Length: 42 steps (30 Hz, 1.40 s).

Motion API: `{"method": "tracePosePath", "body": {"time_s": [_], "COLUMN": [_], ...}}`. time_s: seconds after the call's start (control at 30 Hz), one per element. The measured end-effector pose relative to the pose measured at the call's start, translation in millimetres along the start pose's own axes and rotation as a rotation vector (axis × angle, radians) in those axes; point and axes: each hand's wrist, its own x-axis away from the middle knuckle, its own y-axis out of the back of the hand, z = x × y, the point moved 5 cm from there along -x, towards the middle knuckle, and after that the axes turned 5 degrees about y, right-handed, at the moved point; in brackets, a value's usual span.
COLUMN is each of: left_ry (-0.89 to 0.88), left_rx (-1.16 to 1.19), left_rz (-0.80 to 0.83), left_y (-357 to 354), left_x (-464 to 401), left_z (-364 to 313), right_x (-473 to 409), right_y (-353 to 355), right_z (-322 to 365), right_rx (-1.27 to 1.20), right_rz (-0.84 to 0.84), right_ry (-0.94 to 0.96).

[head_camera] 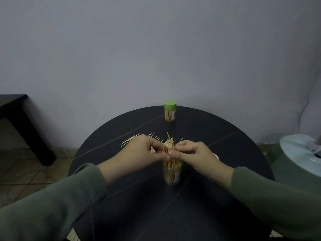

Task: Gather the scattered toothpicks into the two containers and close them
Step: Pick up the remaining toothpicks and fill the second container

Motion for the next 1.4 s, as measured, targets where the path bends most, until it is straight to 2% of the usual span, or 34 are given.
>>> {"method": "tracePosePath", "body": {"time_s": [0.2,0.37,0.47,0.7,0.8,0.97,1.03,1.1,1.2,1.4], "left_ry": [0.003,-0.108,-0.178,-0.175,-0.175,-0.220,-0.286,-0.389,-0.399,-0.418], "left_rx": [0.061,0.079,0.022,-0.129,-0.174,-0.141,-0.168,-0.323,-0.456,-0.592], "left_rz": [0.025,-0.082,-0.124,-0.071,-0.019,-0.083,-0.055,0.036,0.182,0.201], "left_y": [2.7,4.8,2.1,-10.1,-13.9,-5.8,-1.3,-1.4,-7.5,-19.9], "left_x": [0.8,4.5,7.5,3.4,2.5,2.6,5.0,9.5,14.0,23.5], "left_z": [-1.4,-8.9,-13.5,-13.3,-13.1,-13.8,-13.0,-11.3,-5.0,-14.6], "right_x": [-0.9,-0.3,-0.7,0.3,1.4,1.5,-0.8,-3.2,-4.6,-5.6], "right_y": [0.4,1.0,3.6,9.1,8.0,10.8,12.6,14.4,17.7,16.3], "right_z": [0.3,6.1,10.0,7.7,6.0,5.4,3.2,0.7,-1.0,-2.1], "right_rx": [0.071,0.184,0.231,0.454,0.490,0.538,0.573,0.584,0.591,0.551], "right_rz": [0.067,0.149,0.175,0.339,0.352,0.330,0.301,0.284,0.260,0.263], "right_ry": [0.007,0.040,0.076,0.090,0.069,0.033,0.025,0.034,0.049,0.057]}}
